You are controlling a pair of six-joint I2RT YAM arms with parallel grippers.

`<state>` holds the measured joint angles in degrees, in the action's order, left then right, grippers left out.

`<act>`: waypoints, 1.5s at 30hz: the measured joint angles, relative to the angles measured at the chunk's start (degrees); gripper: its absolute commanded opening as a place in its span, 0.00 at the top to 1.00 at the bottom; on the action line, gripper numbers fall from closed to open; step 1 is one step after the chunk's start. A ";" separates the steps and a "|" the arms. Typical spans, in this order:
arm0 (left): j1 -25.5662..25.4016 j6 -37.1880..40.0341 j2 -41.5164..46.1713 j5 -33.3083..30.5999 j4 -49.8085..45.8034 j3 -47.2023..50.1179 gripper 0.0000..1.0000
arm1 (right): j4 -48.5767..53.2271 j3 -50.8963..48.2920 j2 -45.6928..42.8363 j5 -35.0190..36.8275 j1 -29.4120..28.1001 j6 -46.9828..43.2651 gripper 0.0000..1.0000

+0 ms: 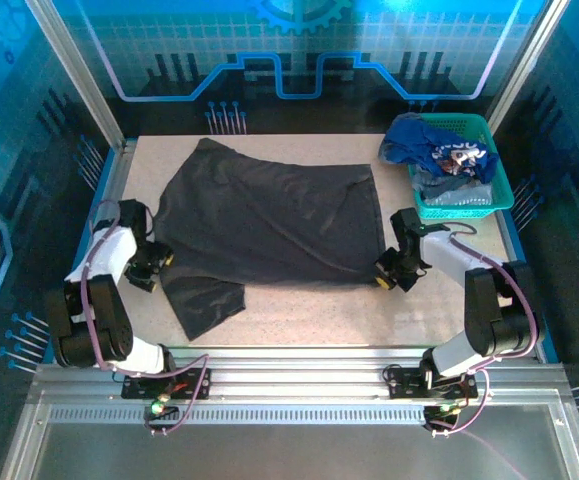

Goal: Fold and stack the t-shirts

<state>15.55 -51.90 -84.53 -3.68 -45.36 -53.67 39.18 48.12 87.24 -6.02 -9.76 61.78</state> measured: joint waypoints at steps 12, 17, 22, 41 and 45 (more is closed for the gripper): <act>-1.75 -3.67 -13.44 4.79 7.54 -2.43 1.00 | 0.28 2.23 0.07 0.02 0.26 -1.99 1.00; -2.23 -3.52 -11.72 4.72 7.93 -5.57 1.00 | -0.76 10.80 -0.44 0.11 -1.01 -6.45 1.00; -2.67 -4.20 -2.12 2.80 6.93 -16.13 1.00 | -1.11 25.88 -0.87 1.07 -1.22 -11.87 1.00; -3.41 -0.02 18.29 0.02 9.40 -59.19 1.00 | -1.95 58.51 -21.66 4.11 -1.05 -20.92 1.00; -3.41 -0.13 11.76 0.94 10.43 -73.83 1.00 | -2.89 64.94 -19.32 3.43 -0.61 -20.28 1.00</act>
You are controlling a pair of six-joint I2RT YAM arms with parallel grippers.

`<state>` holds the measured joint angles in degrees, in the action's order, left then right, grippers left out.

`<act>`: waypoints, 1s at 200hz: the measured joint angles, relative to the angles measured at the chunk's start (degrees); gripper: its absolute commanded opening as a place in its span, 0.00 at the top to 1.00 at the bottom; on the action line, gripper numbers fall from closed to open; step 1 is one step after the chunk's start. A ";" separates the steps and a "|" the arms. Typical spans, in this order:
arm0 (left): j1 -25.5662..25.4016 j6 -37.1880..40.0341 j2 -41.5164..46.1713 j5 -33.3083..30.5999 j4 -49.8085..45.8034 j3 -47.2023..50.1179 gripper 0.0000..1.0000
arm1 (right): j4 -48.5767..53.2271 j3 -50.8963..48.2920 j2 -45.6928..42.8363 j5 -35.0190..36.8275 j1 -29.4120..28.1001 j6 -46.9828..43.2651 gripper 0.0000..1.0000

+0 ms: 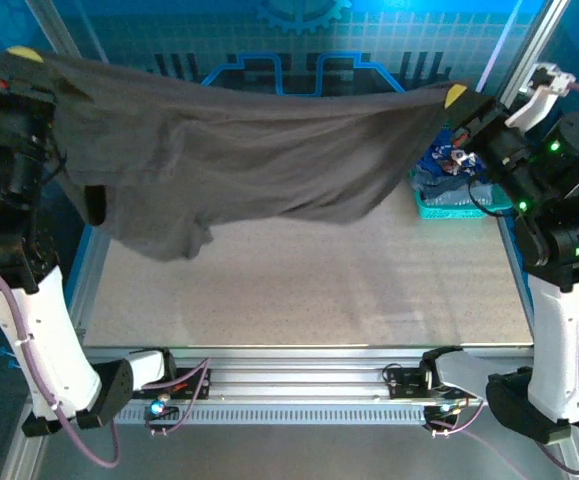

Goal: Fold and stack the t-shirts

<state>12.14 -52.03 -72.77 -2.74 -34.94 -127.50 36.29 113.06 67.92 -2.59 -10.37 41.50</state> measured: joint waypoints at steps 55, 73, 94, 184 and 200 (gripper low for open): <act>0.04 -3.48 -29.14 11.28 2.21 -20.06 1.00 | -2.05 11.74 24.20 -6.51 3.08 5.16 1.00; 0.50 -4.81 -38.25 13.99 1.33 -22.40 1.00 | -1.05 17.33 34.14 -8.50 3.85 6.54 1.00; 1.88 -7.54 -44.09 17.27 0.70 -22.49 1.00 | 2.67 29.18 44.44 -9.62 4.07 7.04 1.00; 6.21 -15.37 -27.76 27.28 7.50 -13.00 1.00 | 2.34 28.37 35.63 -11.43 9.75 7.98 1.00; 3.98 -14.19 -16.76 27.19 9.16 2.91 1.00 | 0.17 18.73 31.06 -11.69 9.94 7.96 1.00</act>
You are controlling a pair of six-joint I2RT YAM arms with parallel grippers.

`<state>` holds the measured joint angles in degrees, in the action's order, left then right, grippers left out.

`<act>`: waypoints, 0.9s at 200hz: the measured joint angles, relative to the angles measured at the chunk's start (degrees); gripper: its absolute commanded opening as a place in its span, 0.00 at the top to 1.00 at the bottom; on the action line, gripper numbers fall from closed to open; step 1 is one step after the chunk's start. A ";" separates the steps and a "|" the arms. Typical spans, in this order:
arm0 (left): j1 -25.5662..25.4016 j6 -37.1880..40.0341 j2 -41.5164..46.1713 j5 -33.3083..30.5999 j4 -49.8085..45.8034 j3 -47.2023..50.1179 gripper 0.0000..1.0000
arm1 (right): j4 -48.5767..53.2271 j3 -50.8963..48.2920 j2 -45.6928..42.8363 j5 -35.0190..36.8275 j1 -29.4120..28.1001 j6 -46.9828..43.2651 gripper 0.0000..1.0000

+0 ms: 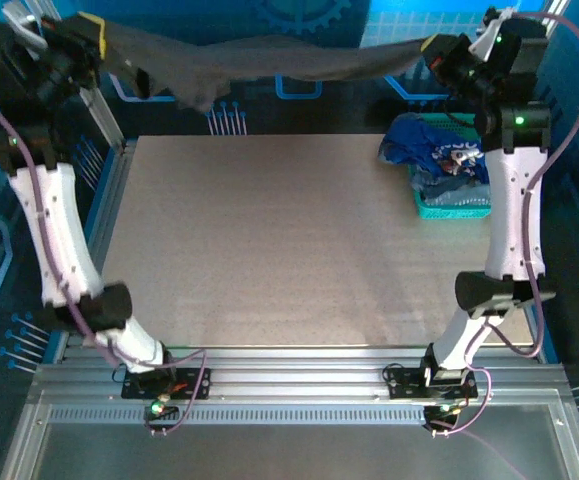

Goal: Fold and stack the t-shirts

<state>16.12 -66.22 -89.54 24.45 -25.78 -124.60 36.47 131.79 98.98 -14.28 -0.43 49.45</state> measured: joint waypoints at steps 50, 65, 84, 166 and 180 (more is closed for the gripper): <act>-7.58 0.04 25.18 -1.70 0.57 68.02 1.00 | -1.81 -48.06 -11.43 1.40 -1.73 0.02 1.00; -8.96 -0.35 23.89 -2.58 -0.98 83.95 1.00 | -0.79 -58.90 -10.49 2.34 -3.02 0.04 1.00; -10.25 -1.07 24.44 -2.75 -4.11 95.78 1.00 | 1.40 -68.19 -8.92 3.72 -4.79 -0.39 1.00; -13.03 -1.46 30.62 -5.68 -10.67 93.77 1.00 | 9.38 -73.00 -10.69 15.82 -7.93 -1.68 1.00; -13.25 -1.97 30.69 -5.86 -11.30 93.79 1.00 | 10.60 -75.43 -13.86 18.05 -7.89 -1.14 1.00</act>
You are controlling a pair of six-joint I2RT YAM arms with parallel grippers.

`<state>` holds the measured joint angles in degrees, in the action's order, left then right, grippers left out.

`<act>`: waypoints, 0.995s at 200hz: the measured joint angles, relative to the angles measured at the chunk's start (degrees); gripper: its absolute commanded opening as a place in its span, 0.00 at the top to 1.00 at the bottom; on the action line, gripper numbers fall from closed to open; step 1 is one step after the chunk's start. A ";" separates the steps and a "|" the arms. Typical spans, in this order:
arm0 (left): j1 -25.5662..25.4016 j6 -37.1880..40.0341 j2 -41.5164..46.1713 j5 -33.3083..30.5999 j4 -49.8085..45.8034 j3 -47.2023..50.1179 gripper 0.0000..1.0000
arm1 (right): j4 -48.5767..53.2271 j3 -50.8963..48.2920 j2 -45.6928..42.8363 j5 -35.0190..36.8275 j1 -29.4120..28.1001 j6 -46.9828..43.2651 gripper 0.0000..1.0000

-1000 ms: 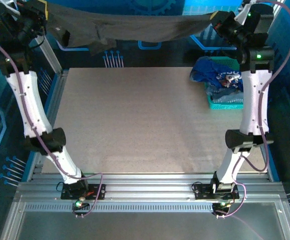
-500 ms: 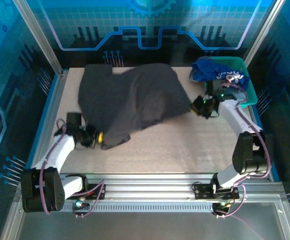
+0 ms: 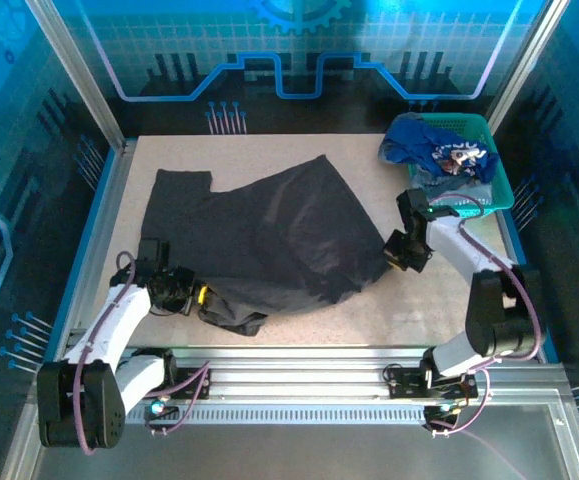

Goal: Fold and stack the t-shirts

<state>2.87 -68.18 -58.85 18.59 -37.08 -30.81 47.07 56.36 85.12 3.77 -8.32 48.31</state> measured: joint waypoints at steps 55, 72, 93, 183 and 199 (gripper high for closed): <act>-4.09 -2.43 -4.04 -0.68 0.76 0.09 1.00 | 5.03 -5.79 -9.22 5.09 3.61 2.03 1.00; -5.55 -2.43 -5.73 -0.98 1.46 0.07 1.00 | 5.68 -7.98 -9.81 4.79 4.26 2.54 0.98; -6.08 -1.86 -6.80 -2.34 0.33 -0.90 0.67 | 6.64 -8.79 -9.84 4.15 4.17 3.21 0.68; -1.99 3.23 -12.66 -14.58 -13.49 -28.46 0.55 | -2.14 8.83 -6.62 2.91 -11.78 -5.25 0.74; -0.04 4.22 -24.48 -14.19 -9.53 -32.96 0.62 | -6.71 14.64 5.66 -1.22 -13.68 -7.80 0.74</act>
<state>2.83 -63.96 -83.33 4.40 -46.61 -63.77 40.36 71.00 90.78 2.55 -22.00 40.51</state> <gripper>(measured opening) 0.425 0.265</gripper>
